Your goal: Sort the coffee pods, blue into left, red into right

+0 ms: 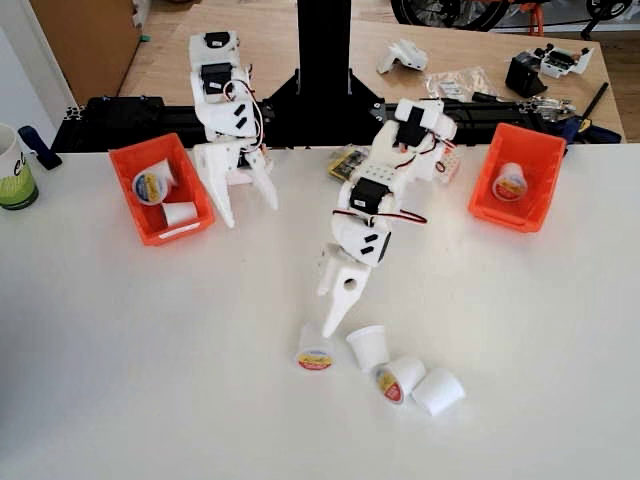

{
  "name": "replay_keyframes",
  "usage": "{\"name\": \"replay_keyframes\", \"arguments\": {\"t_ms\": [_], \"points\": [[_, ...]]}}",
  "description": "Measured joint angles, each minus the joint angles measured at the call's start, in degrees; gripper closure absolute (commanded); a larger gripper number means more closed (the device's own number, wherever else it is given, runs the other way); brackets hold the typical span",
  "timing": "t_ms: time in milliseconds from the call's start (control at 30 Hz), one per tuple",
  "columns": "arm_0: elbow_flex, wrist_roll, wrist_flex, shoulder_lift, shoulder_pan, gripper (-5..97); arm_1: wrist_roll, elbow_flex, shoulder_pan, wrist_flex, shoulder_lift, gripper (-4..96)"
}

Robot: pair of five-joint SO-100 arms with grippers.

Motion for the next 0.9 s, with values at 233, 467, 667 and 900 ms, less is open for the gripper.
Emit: {"name": "replay_keyframes", "arguments": {"t_ms": [233,467,667,900], "points": [[0.4,0.0,-0.4,0.0,0.0,59,2.5,-4.4,-1.0,2.3,-0.2,49.2],[2.0,0.2,-1.8,0.0,0.0,59,4.7,-5.1,-1.2,-3.3,-3.4,49.5],[2.0,0.4,-1.9,0.0,0.0,59,4.8,-5.2,-0.4,-7.8,-5.6,49.4],[2.4,0.4,-1.9,0.6,0.0,59,4.4,-5.3,-0.7,-8.3,-6.1,48.4]]}}
